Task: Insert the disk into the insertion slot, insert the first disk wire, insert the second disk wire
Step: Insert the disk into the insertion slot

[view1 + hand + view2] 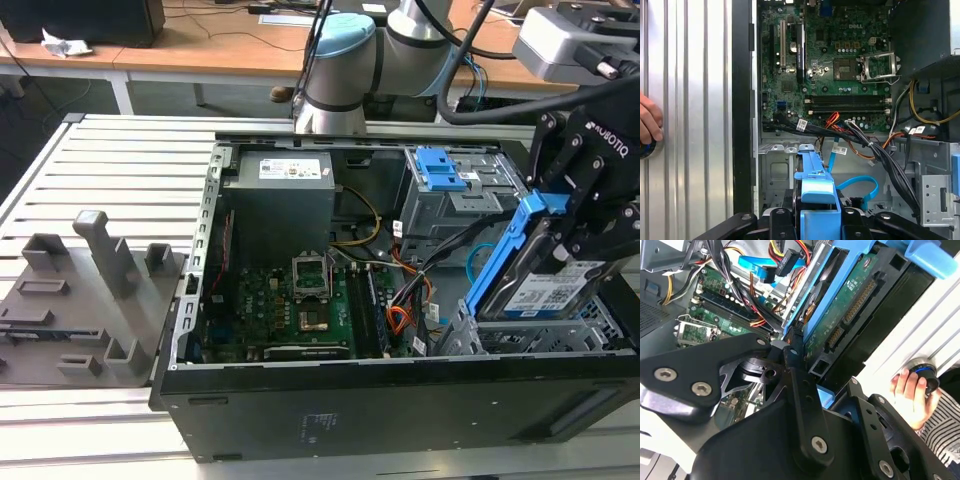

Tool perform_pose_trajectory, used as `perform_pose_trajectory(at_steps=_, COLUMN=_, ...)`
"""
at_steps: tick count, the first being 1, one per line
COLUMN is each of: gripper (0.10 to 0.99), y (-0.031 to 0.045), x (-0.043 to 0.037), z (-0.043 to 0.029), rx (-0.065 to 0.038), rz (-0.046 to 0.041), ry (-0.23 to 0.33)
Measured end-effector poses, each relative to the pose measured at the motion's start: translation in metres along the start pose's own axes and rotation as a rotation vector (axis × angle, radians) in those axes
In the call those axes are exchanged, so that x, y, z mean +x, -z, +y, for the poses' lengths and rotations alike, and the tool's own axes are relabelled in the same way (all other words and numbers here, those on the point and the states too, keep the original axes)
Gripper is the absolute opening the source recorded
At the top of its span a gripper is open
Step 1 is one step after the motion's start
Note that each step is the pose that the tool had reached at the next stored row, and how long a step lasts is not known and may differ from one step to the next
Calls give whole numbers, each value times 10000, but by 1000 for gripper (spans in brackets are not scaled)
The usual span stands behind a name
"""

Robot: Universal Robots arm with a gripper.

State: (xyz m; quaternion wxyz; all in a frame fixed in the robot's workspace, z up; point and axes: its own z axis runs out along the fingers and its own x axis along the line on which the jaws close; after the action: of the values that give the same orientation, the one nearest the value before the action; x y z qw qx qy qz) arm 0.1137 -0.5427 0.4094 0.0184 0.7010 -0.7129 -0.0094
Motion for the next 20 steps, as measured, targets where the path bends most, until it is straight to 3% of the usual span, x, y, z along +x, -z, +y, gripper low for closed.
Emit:
perform_pose_trajectory(at_steps=4, gripper=361, y=-55, x=-1, z=-2, rx=0, rz=2, ry=0)
perform_pose_trajectory(at_steps=12, gripper=373, y=-57, x=-1, z=-2, rx=0, rz=2, ry=0)
perform_pose_trajectory(at_steps=13, gripper=435, y=-58, x=-1, z=-2, rx=0, rz=-2, ry=0)
perform_pose_trajectory(at_steps=20, gripper=435, y=-58, x=-1, z=-2, rx=0, rz=1, ry=0)
